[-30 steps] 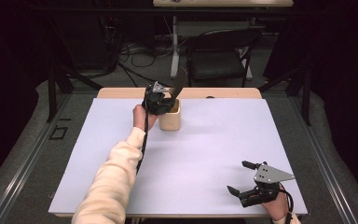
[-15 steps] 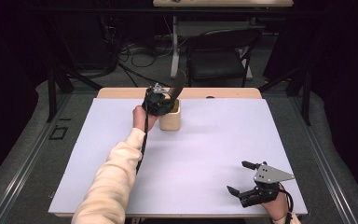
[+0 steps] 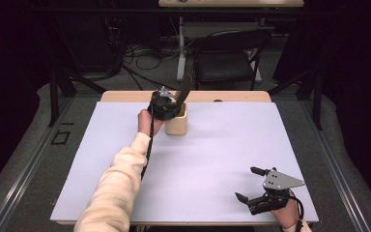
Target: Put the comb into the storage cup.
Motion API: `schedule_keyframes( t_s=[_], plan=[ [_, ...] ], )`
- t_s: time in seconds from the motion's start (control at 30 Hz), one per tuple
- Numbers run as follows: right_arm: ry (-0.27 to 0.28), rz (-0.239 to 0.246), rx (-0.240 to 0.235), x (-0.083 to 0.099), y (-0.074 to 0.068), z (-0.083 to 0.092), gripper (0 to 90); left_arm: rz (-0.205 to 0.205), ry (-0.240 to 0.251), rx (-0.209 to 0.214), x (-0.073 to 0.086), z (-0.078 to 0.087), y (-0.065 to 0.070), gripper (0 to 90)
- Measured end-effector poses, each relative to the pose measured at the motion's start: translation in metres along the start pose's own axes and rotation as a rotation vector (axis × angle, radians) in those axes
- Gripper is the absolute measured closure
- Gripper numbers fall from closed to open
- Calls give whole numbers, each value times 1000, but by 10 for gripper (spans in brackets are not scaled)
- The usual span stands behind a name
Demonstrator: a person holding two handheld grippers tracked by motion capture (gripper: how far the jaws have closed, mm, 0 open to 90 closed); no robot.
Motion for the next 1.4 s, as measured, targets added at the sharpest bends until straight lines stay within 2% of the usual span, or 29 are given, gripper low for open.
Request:
schedule_keyframes(
  t_s=[0.47,1.03,1.07,1.27,1.4],
  plan=[
    [-1,0,-2,0,0,0,1,-15,-20,-9,0,-1,2,717],
    [0,3,-2,0,0,0,1,-5,-11,2,0,2,0,707],
    [1,1,-3,0,0,0,1,-3,-1,1,-1,3,1,693],
    [-2,2,-2,0,0,0,1,-8,25,16,-5,14,3,461],
    [0,2,0,0,1,0,1,-14,37,25,-7,24,5,385]
  ],
)
Point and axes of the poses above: each handheld gripper's, and its own axes: z roughly backward along the jaws, x roughly out of its underside, y roughly to its right, the point moved 4 cm from there along -z, roughly forward along the jaws, and after that the axes turned 6 degrees about -y, right-handed, at the moved point
